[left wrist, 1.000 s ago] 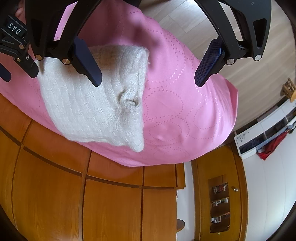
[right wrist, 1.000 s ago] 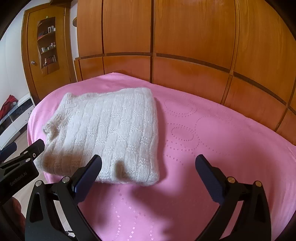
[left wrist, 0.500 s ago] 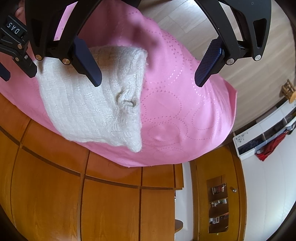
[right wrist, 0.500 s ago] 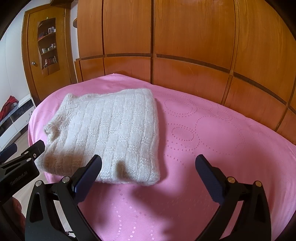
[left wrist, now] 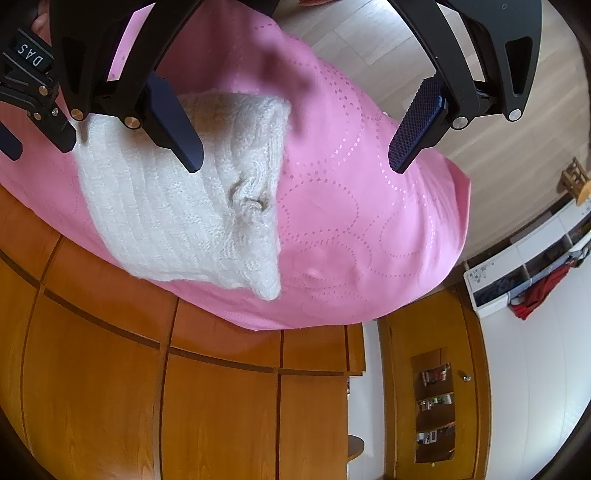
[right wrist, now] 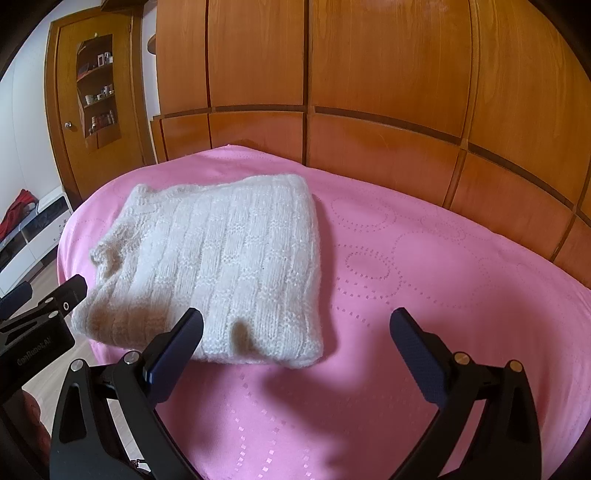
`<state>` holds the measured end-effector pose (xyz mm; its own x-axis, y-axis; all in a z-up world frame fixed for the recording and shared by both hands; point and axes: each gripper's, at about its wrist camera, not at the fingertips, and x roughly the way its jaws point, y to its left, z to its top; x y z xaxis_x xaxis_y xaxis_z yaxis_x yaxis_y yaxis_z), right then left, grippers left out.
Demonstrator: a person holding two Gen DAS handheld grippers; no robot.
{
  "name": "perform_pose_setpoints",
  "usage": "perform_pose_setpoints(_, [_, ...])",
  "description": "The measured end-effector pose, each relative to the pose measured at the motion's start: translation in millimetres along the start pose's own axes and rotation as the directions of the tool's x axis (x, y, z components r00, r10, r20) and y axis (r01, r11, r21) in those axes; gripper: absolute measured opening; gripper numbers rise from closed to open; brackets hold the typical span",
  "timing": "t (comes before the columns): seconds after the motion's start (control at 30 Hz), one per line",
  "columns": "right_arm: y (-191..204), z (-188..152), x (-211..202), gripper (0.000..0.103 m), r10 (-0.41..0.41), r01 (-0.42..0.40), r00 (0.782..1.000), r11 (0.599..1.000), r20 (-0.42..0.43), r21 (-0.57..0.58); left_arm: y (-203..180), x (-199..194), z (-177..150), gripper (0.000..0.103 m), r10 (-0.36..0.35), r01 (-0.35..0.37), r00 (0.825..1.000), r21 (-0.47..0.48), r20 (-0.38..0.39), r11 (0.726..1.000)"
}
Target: Fold small clothes
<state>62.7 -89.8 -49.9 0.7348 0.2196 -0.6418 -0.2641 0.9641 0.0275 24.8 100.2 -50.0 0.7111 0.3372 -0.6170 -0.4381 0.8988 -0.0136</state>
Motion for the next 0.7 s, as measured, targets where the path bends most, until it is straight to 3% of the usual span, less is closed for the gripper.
perform_pose_setpoints(0.7, [5.2, -2.9, 4.8, 0.101, 0.009, -0.009, 1.000, 1.000, -0.016, 0.001, 0.4, 2.9, 0.6, 0.099, -0.004, 0.004, 1.000, 0.000, 0.005, 1.000])
